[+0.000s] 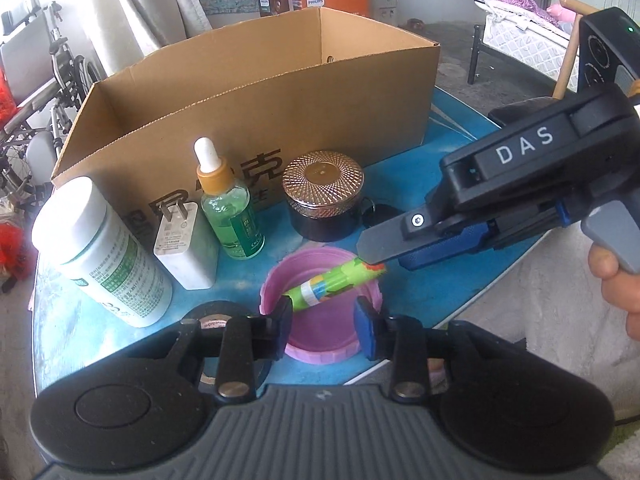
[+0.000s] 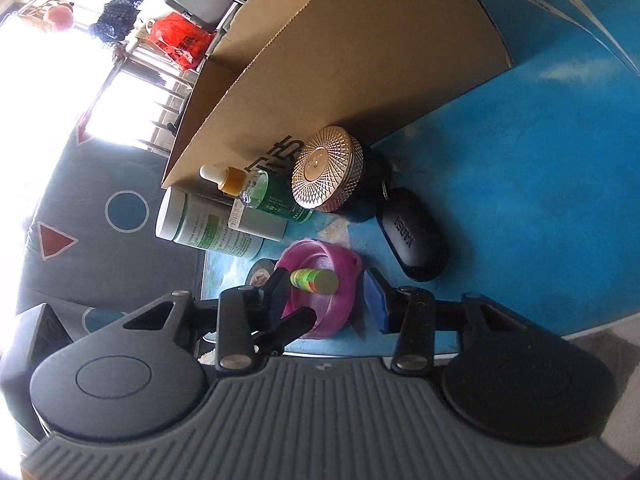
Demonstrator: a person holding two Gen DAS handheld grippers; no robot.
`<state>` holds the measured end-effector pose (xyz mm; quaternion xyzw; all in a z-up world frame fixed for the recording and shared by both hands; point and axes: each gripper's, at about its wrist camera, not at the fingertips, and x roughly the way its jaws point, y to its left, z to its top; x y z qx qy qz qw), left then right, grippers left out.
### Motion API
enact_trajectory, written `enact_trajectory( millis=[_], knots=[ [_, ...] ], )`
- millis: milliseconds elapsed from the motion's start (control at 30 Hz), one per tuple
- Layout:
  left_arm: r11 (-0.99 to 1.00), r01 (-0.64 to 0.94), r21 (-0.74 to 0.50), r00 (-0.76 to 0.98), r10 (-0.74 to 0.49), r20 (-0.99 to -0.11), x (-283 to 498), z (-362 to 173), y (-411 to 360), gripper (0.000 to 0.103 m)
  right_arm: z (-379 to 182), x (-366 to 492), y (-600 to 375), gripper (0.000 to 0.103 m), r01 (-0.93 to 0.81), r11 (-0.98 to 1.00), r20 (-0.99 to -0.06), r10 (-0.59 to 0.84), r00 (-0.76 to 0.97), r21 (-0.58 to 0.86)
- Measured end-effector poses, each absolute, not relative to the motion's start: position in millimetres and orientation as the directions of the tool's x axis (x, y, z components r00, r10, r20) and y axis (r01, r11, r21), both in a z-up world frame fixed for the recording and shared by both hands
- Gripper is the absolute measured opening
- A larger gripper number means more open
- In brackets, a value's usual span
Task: Organize rigid objects
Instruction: 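Grasp the green-and-white tube in the pink bowl with the right gripper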
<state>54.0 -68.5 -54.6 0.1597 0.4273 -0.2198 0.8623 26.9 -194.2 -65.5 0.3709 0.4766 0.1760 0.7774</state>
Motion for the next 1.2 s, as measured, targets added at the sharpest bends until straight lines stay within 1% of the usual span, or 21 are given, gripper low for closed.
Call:
enact_trajectory(
  millis=[200, 233, 267, 400, 567, 667, 733, 800, 833, 867, 933, 1200],
  knots=[
    [0.844, 0.524, 0.116, 0.549, -0.23, -0.803, 58, -56, -72, 0.034, -61, 49, -185, 0.036, 0.063, 0.701, -0.633, 0.599, 0.49, 0.711],
    [0.842, 0.526, 0.12, 0.549, -0.228, -0.804, 59, -57, -73, 0.034, -62, 50, -184, 0.032, 0.063, 0.702, -0.635, 0.598, 0.49, 0.71],
    [0.841, 0.527, 0.126, 0.551, -0.224, -0.804, 59, -58, -74, 0.034, -61, 51, -187, 0.031, 0.065, 0.701, -0.635, 0.598, 0.489, 0.71],
    [0.829, 0.534, 0.166, 0.568, -0.207, -0.797, 59, -59, -79, 0.034, -60, 53, -186, 0.031, 0.057, 0.704, -0.633, 0.597, 0.492, 0.708],
    [0.821, 0.543, 0.176, 0.571, -0.207, -0.794, 60, -61, -83, 0.034, -59, 54, -182, 0.032, 0.04, 0.712, -0.635, 0.597, 0.491, 0.701],
    [0.82, 0.544, 0.18, 0.574, -0.207, -0.792, 60, -62, -85, 0.03, -58, 55, -177, 0.032, 0.024, 0.73, -0.642, 0.584, 0.497, 0.683],
    [0.822, 0.539, 0.181, 0.577, -0.204, -0.791, 61, -62, -85, 0.021, -57, 56, -173, 0.031, 0.013, 0.739, -0.644, 0.579, 0.5, 0.674],
    [0.825, 0.537, 0.177, 0.578, -0.207, -0.789, 61, -60, -84, 0.018, -56, 56, -171, 0.027, 0.003, 0.745, -0.645, 0.575, 0.503, 0.667],
    [0.826, 0.536, 0.175, 0.58, -0.209, -0.788, 61, -60, -83, 0.016, -55, 56, -170, 0.023, -0.001, 0.748, -0.645, 0.573, 0.505, 0.663],
    [0.825, 0.538, 0.175, 0.582, -0.213, -0.785, 61, -59, -83, 0.016, -54, 56, -169, 0.021, -0.005, 0.75, -0.645, 0.572, 0.507, 0.661],
    [0.822, 0.541, 0.177, 0.584, -0.216, -0.783, 60, -58, -83, 0.015, -54, 57, -168, 0.02, -0.008, 0.748, -0.641, 0.574, 0.51, 0.664],
    [0.809, 0.555, 0.193, 0.604, -0.232, -0.762, 44, -59, -86, 0.014, -57, 64, -167, 0.023, -0.008, 0.734, -0.615, 0.575, 0.54, 0.679]
  ],
)
